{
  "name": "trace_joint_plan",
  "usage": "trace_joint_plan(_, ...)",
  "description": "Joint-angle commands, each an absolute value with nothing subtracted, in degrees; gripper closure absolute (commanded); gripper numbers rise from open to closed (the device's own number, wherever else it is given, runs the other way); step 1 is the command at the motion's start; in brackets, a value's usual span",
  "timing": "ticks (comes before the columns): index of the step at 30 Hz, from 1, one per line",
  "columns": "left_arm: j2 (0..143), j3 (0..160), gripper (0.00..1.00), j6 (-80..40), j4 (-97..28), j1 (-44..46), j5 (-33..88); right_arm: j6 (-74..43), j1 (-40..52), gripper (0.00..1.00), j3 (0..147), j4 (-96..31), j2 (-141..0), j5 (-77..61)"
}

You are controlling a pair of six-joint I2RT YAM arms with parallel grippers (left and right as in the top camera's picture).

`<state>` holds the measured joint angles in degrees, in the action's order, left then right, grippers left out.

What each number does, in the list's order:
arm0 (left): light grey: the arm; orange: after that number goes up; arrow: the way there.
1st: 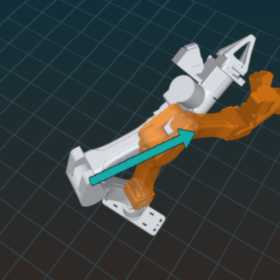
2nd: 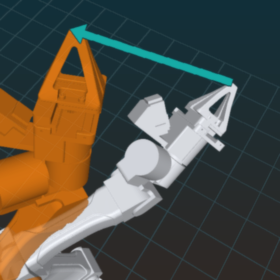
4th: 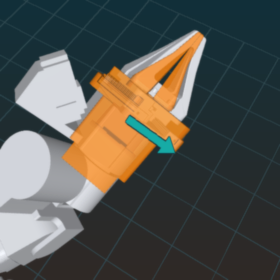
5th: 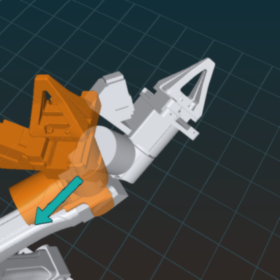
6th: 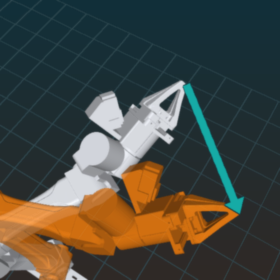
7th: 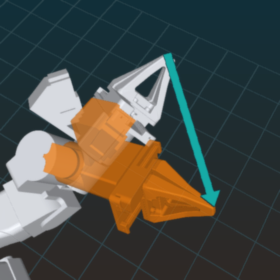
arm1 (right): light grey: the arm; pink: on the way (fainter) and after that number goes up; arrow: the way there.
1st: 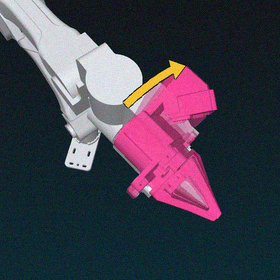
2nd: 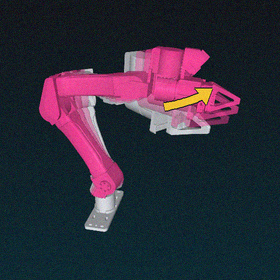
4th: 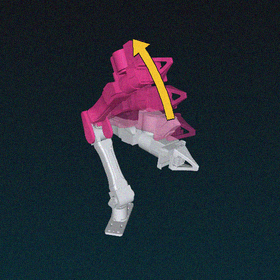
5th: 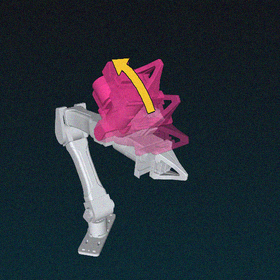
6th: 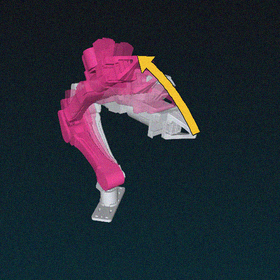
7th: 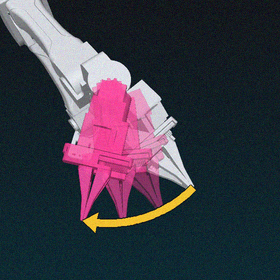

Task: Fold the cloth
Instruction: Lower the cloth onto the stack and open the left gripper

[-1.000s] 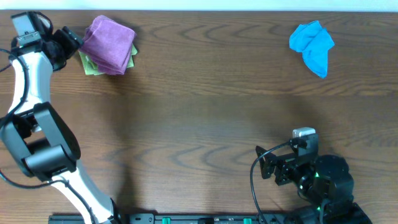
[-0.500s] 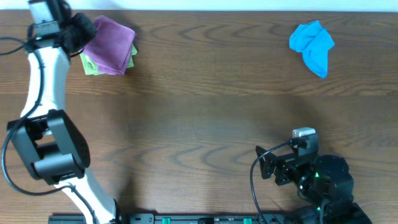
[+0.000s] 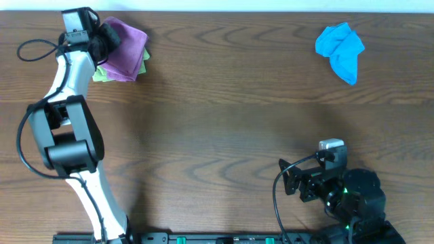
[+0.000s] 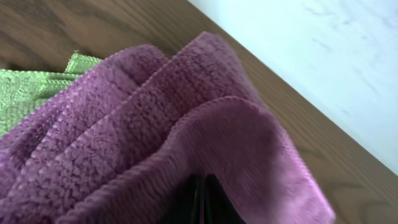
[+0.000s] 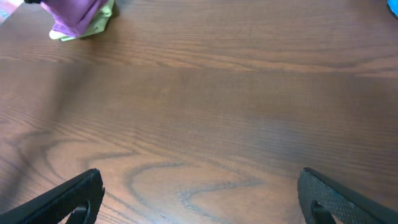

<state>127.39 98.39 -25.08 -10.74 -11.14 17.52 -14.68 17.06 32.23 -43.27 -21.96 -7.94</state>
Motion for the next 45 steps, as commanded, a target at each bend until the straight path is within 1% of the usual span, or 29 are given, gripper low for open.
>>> trace_joint_plan(1,129.7,99.5,0.94,-25.8,-10.0,-11.2,14.6,-15.4,16.7,0.01,31.9,-43.3,-21.6,-7.9)
trace_joint_plan(5,131.2,99.5,0.94,-25.7,-10.0,-11.2,11.7,-15.4,16.7,0.01,31.9,-43.3,-21.6,-7.9)
trace_joint_plan(10,131.6,99.5,0.95,-25.2,-9.5,-11.3,11.2,-15.4,16.7,0.01,31.9,-43.3,-21.6,-7.9)
trace_joint_plan(14,131.1,100.5,0.94,-24.1,-9.1,-11.3,13.1,-15.4,16.7,0.01,31.9,-43.3,-21.6,-7.9)
trace_joint_plan(16,130.4,101.7,0.95,-21.7,-9.5,-11.3,14.7,-15.4,16.7,0.01,31.9,-43.3,-21.6,-7.9)
trace_joint_plan(23,126.5,107.6,0.94,-17.1,-16.9,-11.3,14.6,-15.4,16.7,0.01,31.9,-43.3,-21.6,-7.9)
trace_joint_plan(24,125.8,108.4,0.92,-16.1,-18.4,-11.3,14.6,-15.4,16.7,0.01,31.9,-43.3,-21.6,-7.9)
trace_joint_plan(25,125.1,109.2,0.84,-15.3,-20.3,-11.2,14.6,-15.4,16.7,0.01,31.9,-43.3,-21.6,-7.9)
trace_joint_plan(27,123.8,110.5,0.75,-13.6,-24.0,-11.2,14.6,-15.4,16.7,0.01,31.9,-43.3,-21.6,-7.9)
trace_joint_plan(29,122.1,111.0,0.6,-11.8,-27.7,-11.2,14.6,-15.4,16.7,0.01,31.9,-43.3,-21.6,-7.9)
trace_joint_plan(30,121.3,111.1,0.46,-11.0,-29.2,-11.2,14.5,-15.4,16.7,0.01,31.9,-43.3,-21.6,-7.9)
trace_joint_plan(32,119.8,111.1,0.24,-9.5,-32.0,-11.2,14.4,-15.4,16.7,0.01,31.9,-43.3,-21.6,-7.9)
trace_joint_plan(33,118.9,111.1,0.09,-8.7,-33.6,-11.2,14.4,-15.4,16.7,0.01,31.9,-43.3,-21.6,-7.9)
trace_joint_plan(34,118.0,111.1,0.04,-8.2,-35.1,-11.2,14.4,-15.4,16.7,0.01,31.9,-43.3,-21.6,-7.9)
trace_joint_plan(41,112.8,111.1,0.05,-7.7,-44.0,-11.2,13.0,-15.4,16.7,0.01,31.9,-43.3,-21.6,-7.9)
trace_joint_plan(45,110.4,111.1,0.05,-7.7,-46.5,-11.2,13.0,-15.4,16.7,0.01,31.9,-43.3,-21.6,-7.9)
